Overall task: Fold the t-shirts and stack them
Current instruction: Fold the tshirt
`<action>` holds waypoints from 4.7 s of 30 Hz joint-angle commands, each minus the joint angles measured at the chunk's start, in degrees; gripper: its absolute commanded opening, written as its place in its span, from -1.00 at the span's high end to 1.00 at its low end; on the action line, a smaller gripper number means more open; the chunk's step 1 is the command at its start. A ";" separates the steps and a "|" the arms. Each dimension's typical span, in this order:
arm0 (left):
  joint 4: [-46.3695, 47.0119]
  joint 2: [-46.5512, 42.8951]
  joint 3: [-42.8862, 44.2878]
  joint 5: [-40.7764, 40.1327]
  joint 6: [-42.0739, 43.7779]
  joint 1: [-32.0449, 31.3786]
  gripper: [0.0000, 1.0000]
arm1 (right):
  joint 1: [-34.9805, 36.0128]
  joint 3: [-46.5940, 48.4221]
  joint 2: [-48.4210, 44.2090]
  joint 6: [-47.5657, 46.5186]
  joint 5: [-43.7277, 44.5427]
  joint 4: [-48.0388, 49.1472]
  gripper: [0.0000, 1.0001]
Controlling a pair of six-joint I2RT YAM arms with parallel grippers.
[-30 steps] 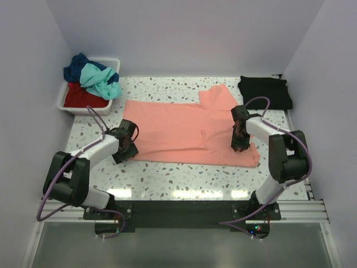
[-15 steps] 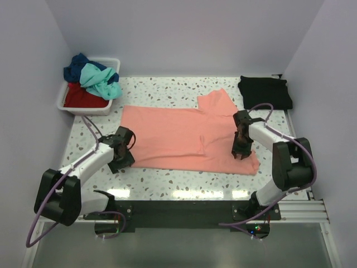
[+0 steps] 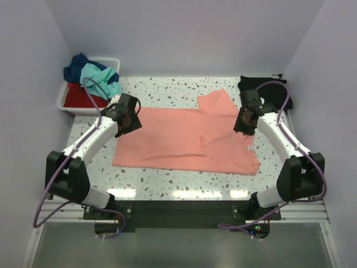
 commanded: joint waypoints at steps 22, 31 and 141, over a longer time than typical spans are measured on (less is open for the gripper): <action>20.75 43.07 36.14 -8.26 16.48 7.84 -0.41 | 1.14 14.59 17.39 0.21 -4.71 13.26 0.27; 22.33 43.26 33.42 0.88 15.68 13.56 -0.29 | 1.93 15.65 21.35 -0.93 -3.83 12.02 0.29; 9.14 23.84 19.80 -2.98 14.45 4.33 1.00 | -0.26 60.39 60.37 -16.14 9.44 30.38 0.22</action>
